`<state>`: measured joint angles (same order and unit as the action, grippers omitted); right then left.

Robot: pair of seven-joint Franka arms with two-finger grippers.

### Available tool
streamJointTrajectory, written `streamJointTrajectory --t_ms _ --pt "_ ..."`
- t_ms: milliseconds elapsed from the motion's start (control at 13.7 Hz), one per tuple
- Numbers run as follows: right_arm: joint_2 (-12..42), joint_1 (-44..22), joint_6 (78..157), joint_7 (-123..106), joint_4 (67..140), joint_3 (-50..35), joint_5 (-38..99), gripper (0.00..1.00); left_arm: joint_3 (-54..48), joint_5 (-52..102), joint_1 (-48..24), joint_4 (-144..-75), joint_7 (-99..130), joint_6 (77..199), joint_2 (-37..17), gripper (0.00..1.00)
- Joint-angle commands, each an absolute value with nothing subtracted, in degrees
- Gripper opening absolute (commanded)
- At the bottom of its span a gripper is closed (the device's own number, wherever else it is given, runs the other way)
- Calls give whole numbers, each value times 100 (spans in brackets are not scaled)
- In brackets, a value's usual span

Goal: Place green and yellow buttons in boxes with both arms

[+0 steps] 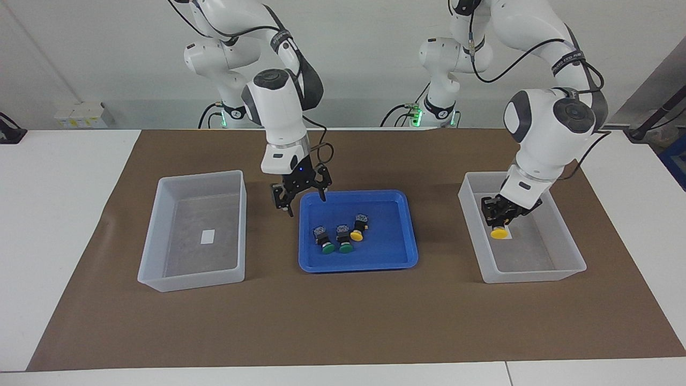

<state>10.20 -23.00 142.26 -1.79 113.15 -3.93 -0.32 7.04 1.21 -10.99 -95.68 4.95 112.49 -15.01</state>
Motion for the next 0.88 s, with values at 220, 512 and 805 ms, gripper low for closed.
streamJointTrajectory --t_ms 220,512,805 --pt "1555 -2277 15160 -264 11408 -369 -35 100 659 97 -817 -10948 431 12380 -1187 0" --pt "1748 -2302 15257 -97 11408 -369 -35 100 650 105 -809 -11346 492 13094 -1301 0" --pt "1968 -2381 15537 18 11426 -369 -105 82 650 105 -756 -11548 501 13657 -1564 0"
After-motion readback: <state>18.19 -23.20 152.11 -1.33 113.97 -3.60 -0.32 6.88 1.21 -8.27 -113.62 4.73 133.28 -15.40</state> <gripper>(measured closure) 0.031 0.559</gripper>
